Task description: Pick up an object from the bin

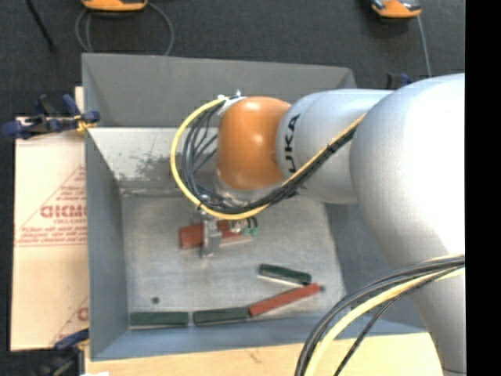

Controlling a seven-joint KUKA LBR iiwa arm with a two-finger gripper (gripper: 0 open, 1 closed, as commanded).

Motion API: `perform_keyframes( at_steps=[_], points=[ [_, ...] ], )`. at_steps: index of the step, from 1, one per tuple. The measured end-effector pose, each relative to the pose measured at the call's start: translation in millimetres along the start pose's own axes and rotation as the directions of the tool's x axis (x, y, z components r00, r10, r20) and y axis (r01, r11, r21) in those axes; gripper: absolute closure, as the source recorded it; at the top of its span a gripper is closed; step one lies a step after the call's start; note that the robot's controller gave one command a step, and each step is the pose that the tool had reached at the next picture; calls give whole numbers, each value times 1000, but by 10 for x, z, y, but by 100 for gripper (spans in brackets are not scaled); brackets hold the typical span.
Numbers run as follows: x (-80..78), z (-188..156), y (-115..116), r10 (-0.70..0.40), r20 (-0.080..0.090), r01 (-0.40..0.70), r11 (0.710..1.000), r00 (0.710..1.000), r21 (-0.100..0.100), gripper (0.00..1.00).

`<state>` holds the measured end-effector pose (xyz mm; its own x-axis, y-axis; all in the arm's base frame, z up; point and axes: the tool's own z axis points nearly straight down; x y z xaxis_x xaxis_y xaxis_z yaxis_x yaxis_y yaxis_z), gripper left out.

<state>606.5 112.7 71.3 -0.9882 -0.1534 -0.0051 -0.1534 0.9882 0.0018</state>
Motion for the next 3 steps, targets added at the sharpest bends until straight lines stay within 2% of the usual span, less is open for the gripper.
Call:
perform_keyframes(
  at_steps=[1, 2, 3],
  points=[
    [225, -1647, 5, -141, 8, 141, 990, 990, 4, 100],
    [241, -1597, 18, -140, -1, 140, 990, 990, 0, 0],
    [103, -198, 36, -38, -8, 38, 999, 999, -1, 0]
  ],
)
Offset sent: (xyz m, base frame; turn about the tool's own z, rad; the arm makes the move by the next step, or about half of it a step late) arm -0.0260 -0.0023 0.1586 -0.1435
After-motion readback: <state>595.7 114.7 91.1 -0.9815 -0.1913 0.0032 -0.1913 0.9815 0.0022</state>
